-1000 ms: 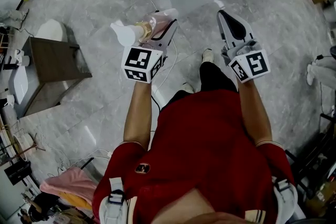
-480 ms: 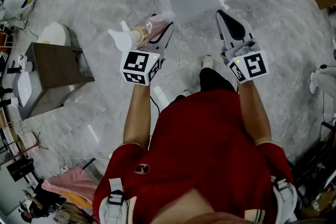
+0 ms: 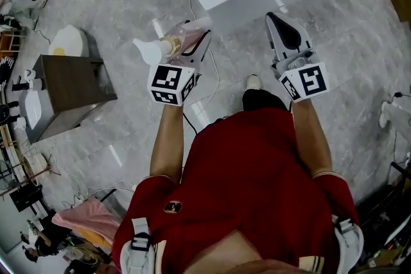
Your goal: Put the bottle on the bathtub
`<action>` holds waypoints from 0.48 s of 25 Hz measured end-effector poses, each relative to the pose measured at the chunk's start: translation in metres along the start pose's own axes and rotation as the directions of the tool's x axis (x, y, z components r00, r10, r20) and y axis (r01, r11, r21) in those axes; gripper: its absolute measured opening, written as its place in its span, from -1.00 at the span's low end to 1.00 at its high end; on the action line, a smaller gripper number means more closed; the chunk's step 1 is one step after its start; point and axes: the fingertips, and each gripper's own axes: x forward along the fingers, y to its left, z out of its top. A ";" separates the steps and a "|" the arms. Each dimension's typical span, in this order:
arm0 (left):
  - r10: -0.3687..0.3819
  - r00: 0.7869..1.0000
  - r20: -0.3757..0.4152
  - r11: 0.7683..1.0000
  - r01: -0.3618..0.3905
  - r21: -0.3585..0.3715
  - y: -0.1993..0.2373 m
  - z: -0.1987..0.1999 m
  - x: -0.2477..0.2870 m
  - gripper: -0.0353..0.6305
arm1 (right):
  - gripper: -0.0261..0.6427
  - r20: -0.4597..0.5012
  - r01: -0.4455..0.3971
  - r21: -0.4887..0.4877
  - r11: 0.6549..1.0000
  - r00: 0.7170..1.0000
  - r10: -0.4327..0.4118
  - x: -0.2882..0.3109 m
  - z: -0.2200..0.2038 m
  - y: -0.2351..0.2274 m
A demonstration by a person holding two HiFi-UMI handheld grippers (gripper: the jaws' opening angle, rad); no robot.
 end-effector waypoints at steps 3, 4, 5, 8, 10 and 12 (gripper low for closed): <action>0.013 1.000 -0.014 1.000 -0.013 -0.004 0.005 0.000 0.021 -0.16 | -0.94 -0.004 -0.013 0.006 1.000 1.000 0.013 0.011 -0.005 -0.021; 0.018 1.000 -0.018 1.000 -0.018 -0.007 0.007 0.000 0.027 -0.16 | -0.94 -0.005 -0.018 0.005 1.000 1.000 0.018 0.015 -0.006 -0.027; 0.024 0.999 -0.022 1.000 -0.024 -0.010 0.008 0.000 0.033 -0.16 | -0.94 -0.007 -0.025 0.004 1.000 1.000 0.025 0.018 -0.007 -0.033; 0.040 0.999 -0.031 0.999 -0.040 -0.018 0.012 0.000 0.050 -0.16 | -0.94 -0.014 -0.041 -0.001 0.999 0.999 0.041 0.025 -0.011 -0.048; 0.050 0.998 -0.036 0.998 -0.051 -0.023 0.014 -0.002 0.061 -0.16 | -0.94 -0.017 -0.052 -0.005 0.999 0.999 0.052 0.030 -0.013 -0.058; 0.060 0.997 -0.043 0.998 -0.061 -0.028 0.016 -0.003 0.071 -0.16 | -0.94 -0.020 -0.065 -0.012 0.998 0.998 0.065 0.036 -0.016 -0.065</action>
